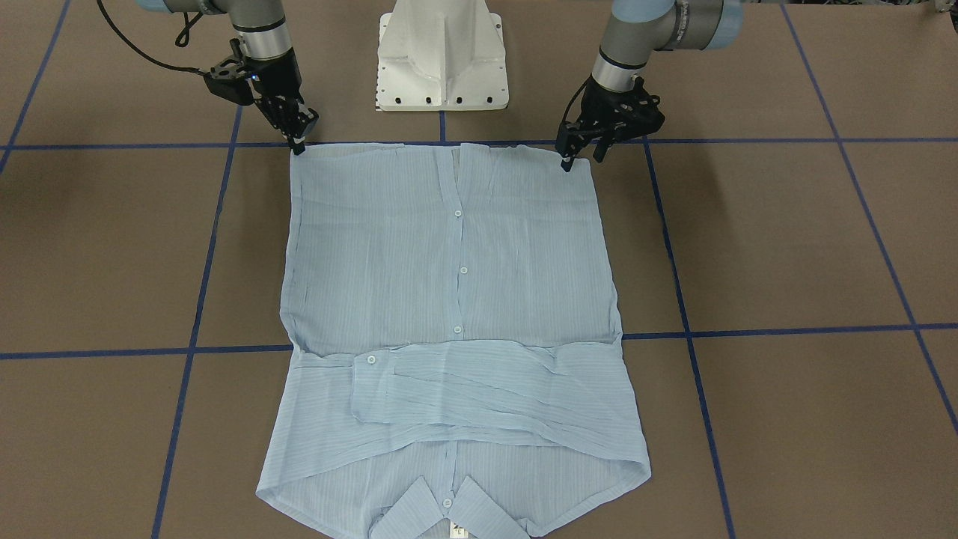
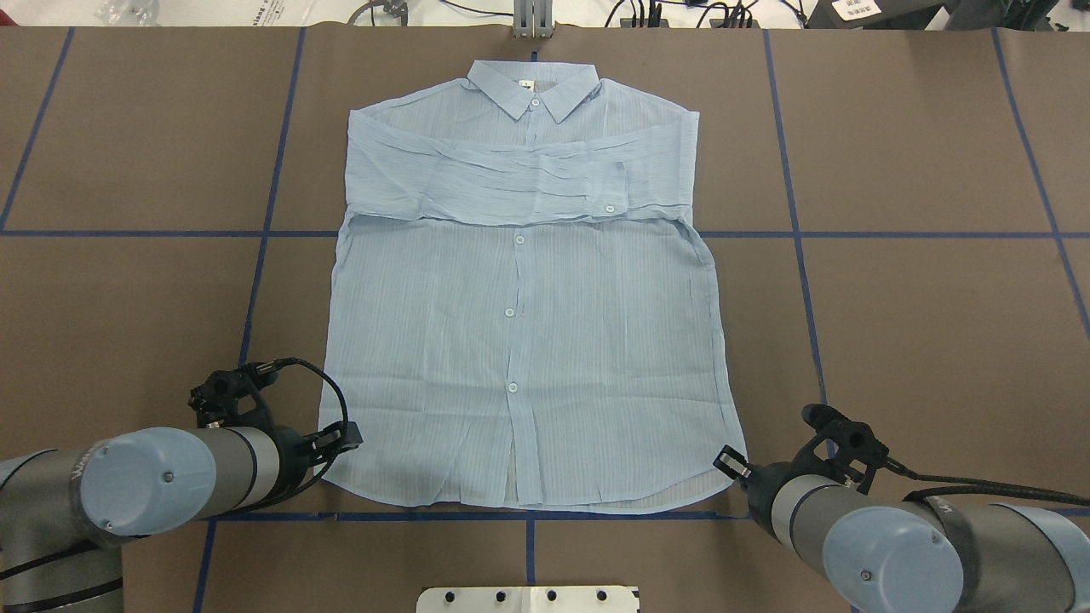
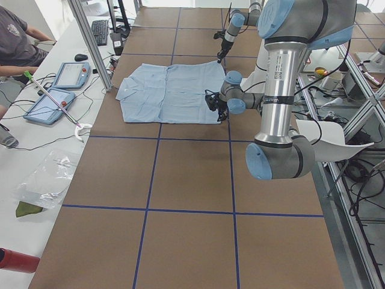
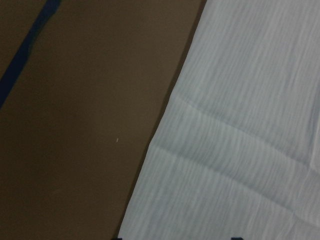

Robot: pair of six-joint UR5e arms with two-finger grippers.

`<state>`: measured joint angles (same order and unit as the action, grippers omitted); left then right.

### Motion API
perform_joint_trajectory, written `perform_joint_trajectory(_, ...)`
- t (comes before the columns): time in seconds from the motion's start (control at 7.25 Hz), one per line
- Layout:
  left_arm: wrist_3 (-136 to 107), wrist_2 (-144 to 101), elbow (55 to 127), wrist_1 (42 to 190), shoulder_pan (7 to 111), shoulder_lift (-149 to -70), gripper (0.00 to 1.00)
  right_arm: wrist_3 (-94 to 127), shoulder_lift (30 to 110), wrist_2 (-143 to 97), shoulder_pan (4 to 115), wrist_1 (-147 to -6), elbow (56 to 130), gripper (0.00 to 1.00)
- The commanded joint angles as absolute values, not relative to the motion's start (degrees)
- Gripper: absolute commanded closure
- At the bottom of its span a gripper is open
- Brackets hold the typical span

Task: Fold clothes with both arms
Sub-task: 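Grasp the two hem corners with the left and right grippers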

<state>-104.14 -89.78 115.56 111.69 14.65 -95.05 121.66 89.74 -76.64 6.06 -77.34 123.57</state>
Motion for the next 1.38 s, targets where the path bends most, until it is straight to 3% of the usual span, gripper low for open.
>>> perform_joint_trajectory(0.0,-104.15,-89.82,114.0,111.53,14.5,-95.18,0.22,121.64,89.74,-76.64,6.06,-77.34,123.57,1.0)
perform_joint_trajectory(1.24,-104.24,-89.91,114.43,111.36,13.54,-95.1,0.42,121.64,89.74,-76.73,6.06,-77.43,124.45,1.0)
